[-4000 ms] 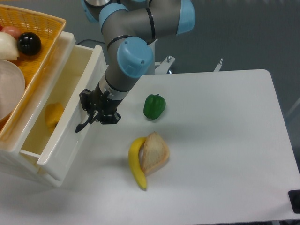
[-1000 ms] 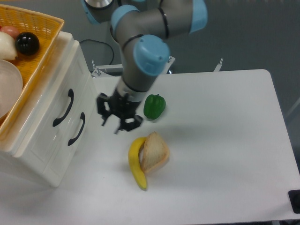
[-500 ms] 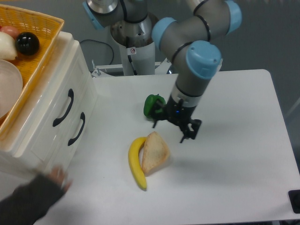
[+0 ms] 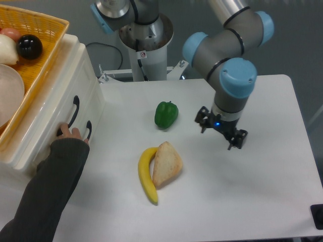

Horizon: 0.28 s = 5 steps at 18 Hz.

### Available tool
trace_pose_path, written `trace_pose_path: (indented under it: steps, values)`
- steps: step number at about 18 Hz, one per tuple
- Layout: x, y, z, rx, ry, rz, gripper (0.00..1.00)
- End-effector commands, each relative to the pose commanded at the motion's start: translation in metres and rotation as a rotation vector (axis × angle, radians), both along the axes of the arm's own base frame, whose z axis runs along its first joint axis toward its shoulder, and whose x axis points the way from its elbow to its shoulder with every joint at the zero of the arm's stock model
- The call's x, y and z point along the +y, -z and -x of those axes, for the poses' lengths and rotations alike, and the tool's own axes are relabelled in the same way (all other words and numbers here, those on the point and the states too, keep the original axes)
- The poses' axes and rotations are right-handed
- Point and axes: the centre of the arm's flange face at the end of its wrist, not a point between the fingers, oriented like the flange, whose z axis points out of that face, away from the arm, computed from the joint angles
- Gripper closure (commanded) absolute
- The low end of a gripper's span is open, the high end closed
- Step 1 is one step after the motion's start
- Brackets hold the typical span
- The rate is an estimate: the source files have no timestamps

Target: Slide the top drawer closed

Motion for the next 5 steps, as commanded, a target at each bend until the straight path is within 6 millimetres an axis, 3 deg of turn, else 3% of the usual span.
trace_pose_path:
  steps: [5]
  values:
    - [0.005,0.012,0.006,-0.011,0.034,0.002,0.00]
